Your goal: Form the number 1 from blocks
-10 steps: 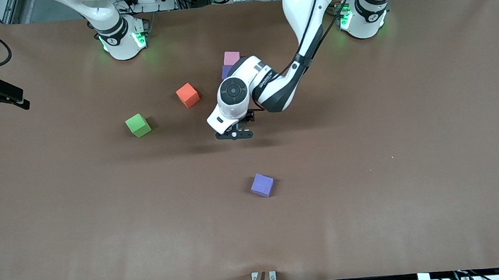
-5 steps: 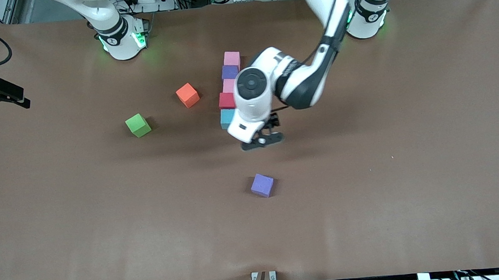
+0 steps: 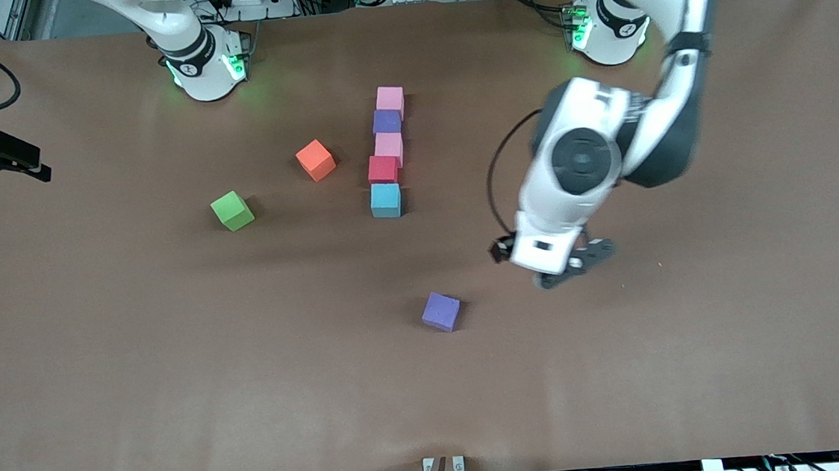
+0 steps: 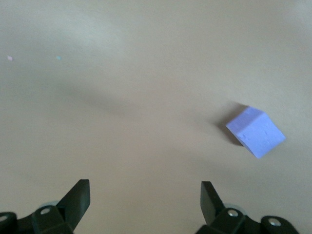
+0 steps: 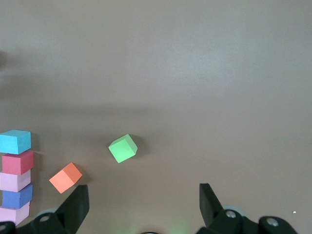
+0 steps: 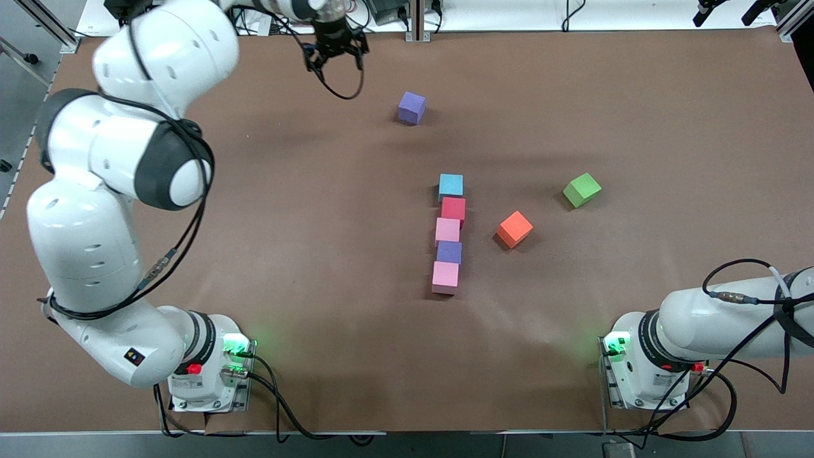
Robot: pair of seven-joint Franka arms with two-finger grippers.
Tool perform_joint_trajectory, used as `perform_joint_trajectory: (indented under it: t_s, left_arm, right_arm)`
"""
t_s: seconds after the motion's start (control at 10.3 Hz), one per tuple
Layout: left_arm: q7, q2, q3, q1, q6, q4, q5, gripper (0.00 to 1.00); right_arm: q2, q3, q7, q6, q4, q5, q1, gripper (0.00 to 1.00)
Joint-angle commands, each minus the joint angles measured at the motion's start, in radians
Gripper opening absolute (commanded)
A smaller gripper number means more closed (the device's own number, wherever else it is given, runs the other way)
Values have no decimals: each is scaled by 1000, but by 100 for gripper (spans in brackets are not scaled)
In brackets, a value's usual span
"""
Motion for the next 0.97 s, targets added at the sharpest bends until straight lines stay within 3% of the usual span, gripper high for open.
perform_joint_trajectory:
  t_s: [0.0,0.19,0.48,0.58,0.87]
  left_arm:
    - [-1,-101,-12,14,-4,-112,61,100]
    - [39,-143,-13,29,-4,-165,70,100]
    - [302,-381,-18,144,-5,-367,70,100]
    - [368,-422,-24,196,-46,-373,70,100]
    - [519,-491,-172,444,-102,-341,72,100]
  right_arm:
    - [-11,10,9,-13,-3,6,-18,100]
    - [-13,8,7,-13,-2,6,-20,100]
    - [-13,7,4,-14,-3,6,-21,100]
    - [-13,7,4,-14,-3,6,-21,100]
    - [-11,7,4,-13,-2,6,-21,100]
